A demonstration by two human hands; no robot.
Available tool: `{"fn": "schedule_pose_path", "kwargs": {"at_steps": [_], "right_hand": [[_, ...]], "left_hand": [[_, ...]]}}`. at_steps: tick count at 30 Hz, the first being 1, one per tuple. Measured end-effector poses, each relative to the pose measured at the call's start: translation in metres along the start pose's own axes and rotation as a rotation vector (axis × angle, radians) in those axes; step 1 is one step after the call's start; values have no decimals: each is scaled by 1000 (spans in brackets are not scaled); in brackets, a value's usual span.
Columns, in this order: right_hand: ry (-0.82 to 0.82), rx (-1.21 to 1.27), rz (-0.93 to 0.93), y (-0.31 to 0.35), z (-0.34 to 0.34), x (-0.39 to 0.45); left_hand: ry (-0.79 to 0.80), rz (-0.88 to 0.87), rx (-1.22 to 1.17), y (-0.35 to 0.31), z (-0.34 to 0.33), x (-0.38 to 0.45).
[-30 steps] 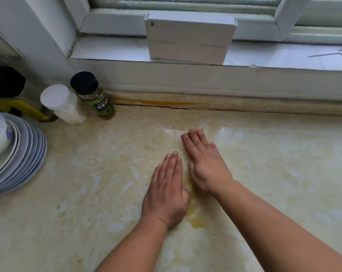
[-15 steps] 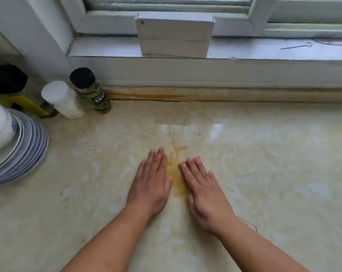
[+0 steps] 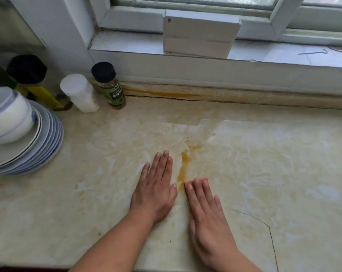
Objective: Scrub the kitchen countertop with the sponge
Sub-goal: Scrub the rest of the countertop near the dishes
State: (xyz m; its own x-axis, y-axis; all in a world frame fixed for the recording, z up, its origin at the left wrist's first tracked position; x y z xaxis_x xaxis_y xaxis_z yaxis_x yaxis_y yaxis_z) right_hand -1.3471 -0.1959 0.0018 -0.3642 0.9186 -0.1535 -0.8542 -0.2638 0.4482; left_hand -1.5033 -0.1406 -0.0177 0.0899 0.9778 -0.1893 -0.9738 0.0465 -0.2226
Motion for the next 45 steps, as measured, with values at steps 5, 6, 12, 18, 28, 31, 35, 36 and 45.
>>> {"fn": "schedule_pose_path", "kwargs": {"at_steps": [5, 6, 12, 18, 28, 31, 35, 36, 45], "right_hand": [[35, -26, -4, 11, -1, 48], [45, -30, 0, 16, 2, 64], [8, -14, 68, 11, 3, 23], [-12, -21, -61, -4, 15, 92], [-7, -41, 8, -16, 12, 46], [4, -24, -50, -15, 24, 111], [10, -21, -33, -11, 29, 140], [14, -16, 3, -13, 26, 123], [-35, 1, -48, -42, 42, 147]], "left_hand": [[-10, -6, -35, 1, -1, 2], [-12, -10, -46, 1, -1, 2], [-30, -9, -61, 3, -1, -1], [-44, -3, -52, 2, -3, 1], [-50, 15, -35, 2, 0, 0], [-53, 26, -24, 2, 1, 1], [-55, 28, -23, 1, 3, 1], [-53, 31, -21, 1, 3, 1], [-49, 45, -5, 2, 2, -1]]}}
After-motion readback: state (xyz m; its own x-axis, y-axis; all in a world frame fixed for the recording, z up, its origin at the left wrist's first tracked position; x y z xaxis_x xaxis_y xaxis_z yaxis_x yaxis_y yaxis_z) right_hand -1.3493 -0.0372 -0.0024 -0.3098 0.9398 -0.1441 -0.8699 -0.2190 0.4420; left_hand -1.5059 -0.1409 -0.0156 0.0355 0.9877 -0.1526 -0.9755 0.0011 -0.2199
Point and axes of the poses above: each hand's wrist, its own x-axis towards the middle knuckle, its own z-axis out of the back of the hand, y = z × x, the point moved 7 cm from there along x, towards the middle knuckle, and after that the axes turned 5 degrees about -y, right-handed, at the moved point
